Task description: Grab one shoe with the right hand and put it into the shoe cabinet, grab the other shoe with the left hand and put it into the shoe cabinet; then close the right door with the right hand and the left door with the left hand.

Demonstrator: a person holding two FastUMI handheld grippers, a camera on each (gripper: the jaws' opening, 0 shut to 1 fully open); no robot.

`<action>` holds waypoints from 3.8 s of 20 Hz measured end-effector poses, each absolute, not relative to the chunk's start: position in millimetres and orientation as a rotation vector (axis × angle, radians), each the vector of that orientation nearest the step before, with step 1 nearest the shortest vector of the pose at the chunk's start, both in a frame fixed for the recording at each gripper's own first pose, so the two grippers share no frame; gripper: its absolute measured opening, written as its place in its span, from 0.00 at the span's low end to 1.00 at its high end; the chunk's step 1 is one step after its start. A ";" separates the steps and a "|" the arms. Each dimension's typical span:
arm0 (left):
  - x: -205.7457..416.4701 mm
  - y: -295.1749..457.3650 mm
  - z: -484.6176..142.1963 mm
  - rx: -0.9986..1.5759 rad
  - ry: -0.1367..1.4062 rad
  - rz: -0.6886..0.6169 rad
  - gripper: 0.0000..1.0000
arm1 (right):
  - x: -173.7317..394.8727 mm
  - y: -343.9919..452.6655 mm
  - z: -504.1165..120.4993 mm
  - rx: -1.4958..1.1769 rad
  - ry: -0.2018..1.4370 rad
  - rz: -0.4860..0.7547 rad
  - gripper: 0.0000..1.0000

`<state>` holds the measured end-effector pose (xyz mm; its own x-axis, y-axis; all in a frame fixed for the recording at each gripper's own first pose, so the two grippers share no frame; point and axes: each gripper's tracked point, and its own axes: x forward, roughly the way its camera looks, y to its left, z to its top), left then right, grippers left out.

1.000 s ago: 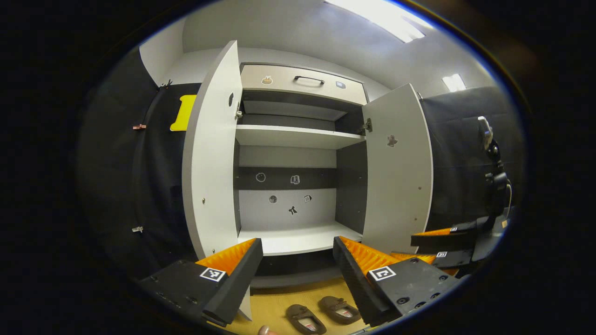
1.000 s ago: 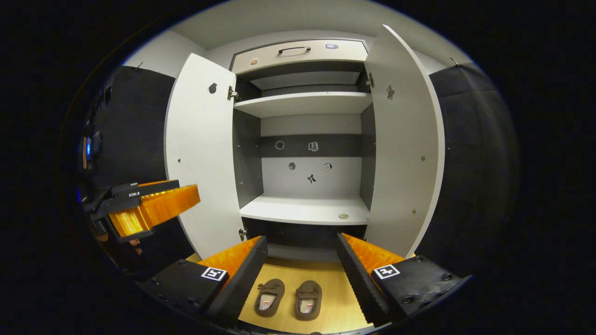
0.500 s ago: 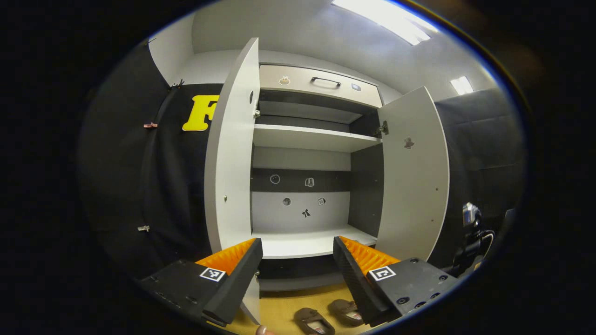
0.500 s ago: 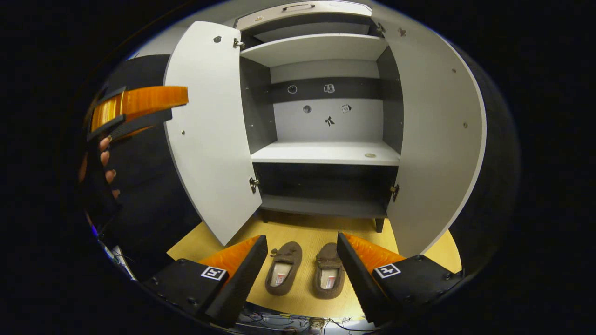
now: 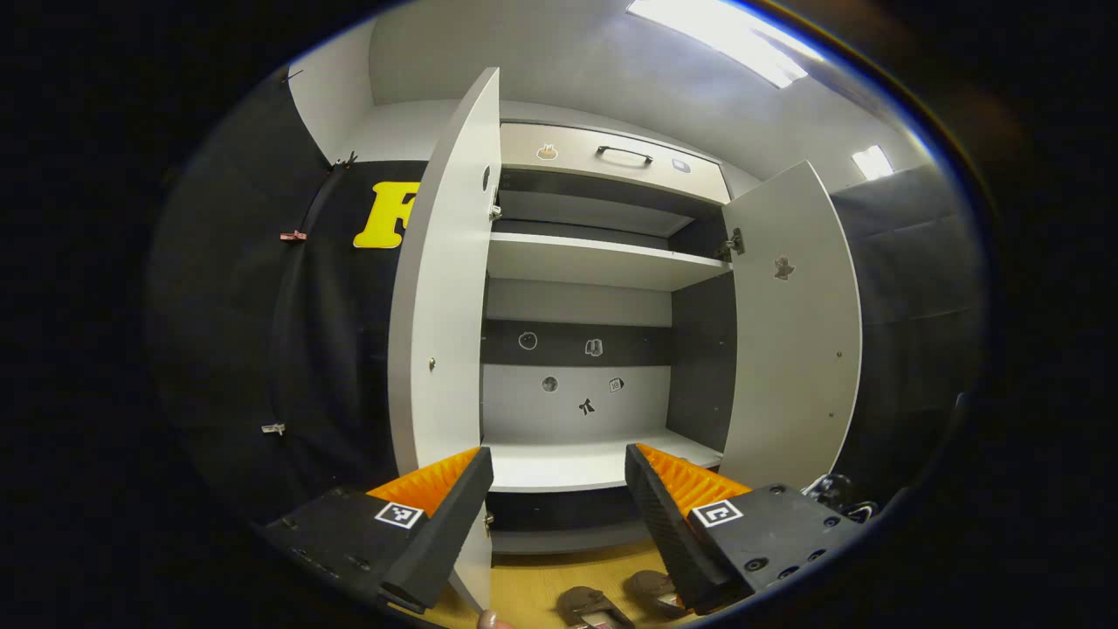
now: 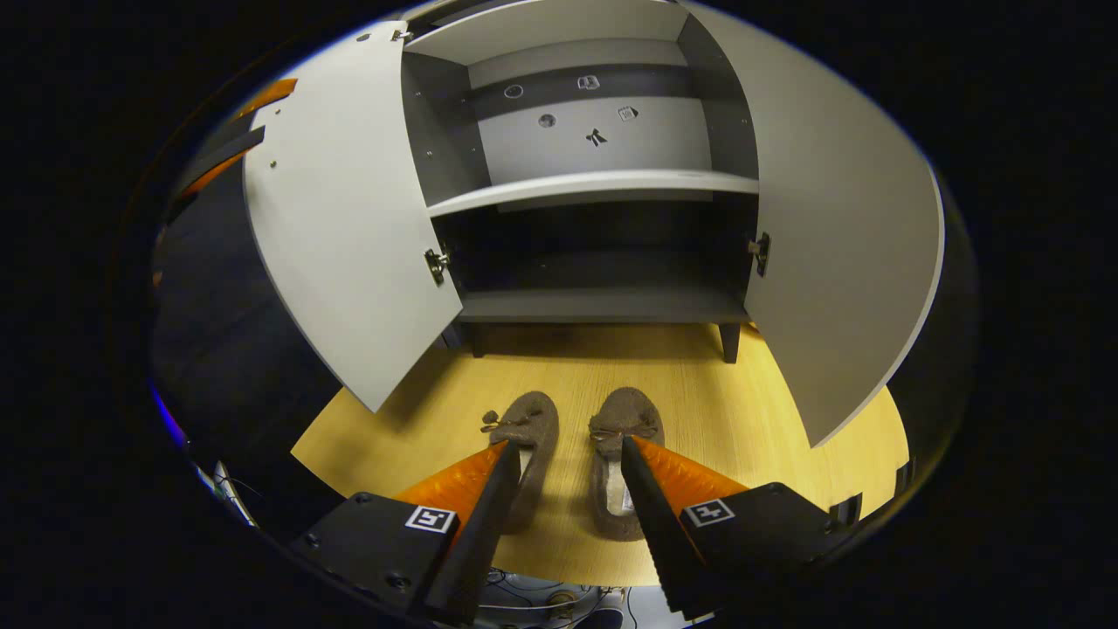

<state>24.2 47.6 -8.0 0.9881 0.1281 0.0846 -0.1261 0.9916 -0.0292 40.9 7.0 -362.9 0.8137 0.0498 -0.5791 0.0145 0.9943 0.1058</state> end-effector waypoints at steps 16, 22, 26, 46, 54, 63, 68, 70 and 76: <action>50.9 72.0 -69.8 -0.042 -0.005 0.206 0.95 | 111.7 -11.1 -506.0 0.102 0.754 -0.022 0.46; 57.1 66.4 -76.0 0.043 0.018 0.212 0.96 | 134.0 -20.1 -514.5 0.075 0.734 -0.057 0.46; 61.0 65.1 -77.3 0.044 0.015 0.210 0.95 | 136.9 -20.7 -521.9 0.050 0.760 -0.052 0.25; 20.3 18.0 -53.9 -0.046 0.037 0.080 0.95 | 176.8 -18.6 -218.7 -0.030 0.368 0.027 0.05; 23.6 -3.5 -38.6 -0.064 0.035 0.009 0.95 | 272.8 -33.2 -113.9 -0.049 0.260 0.001 0.05; 40.5 -18.7 -35.4 -0.131 0.064 0.001 0.96 | 404.2 -61.3 -97.2 -0.053 0.322 -0.024 0.05; 49.4 -8.2 -30.5 -0.126 0.063 0.079 0.96 | 459.7 -85.2 -120.6 -0.014 0.401 -0.073 0.05; 50.0 -1.9 -29.7 -0.114 0.066 0.111 0.96 | 470.9 -92.1 -143.0 -0.015 0.456 -0.086 0.05; 50.4 11.3 -27.3 -0.113 0.072 0.187 0.96 | 489.7 -97.4 -173.1 -0.016 0.518 -0.100 0.05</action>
<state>50.4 11.3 -27.3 0.9800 0.1813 -0.0818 -0.1894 0.9762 -0.1056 489.7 -97.4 -173.1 0.8641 -0.0994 -0.4934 0.0916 0.9950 -0.0402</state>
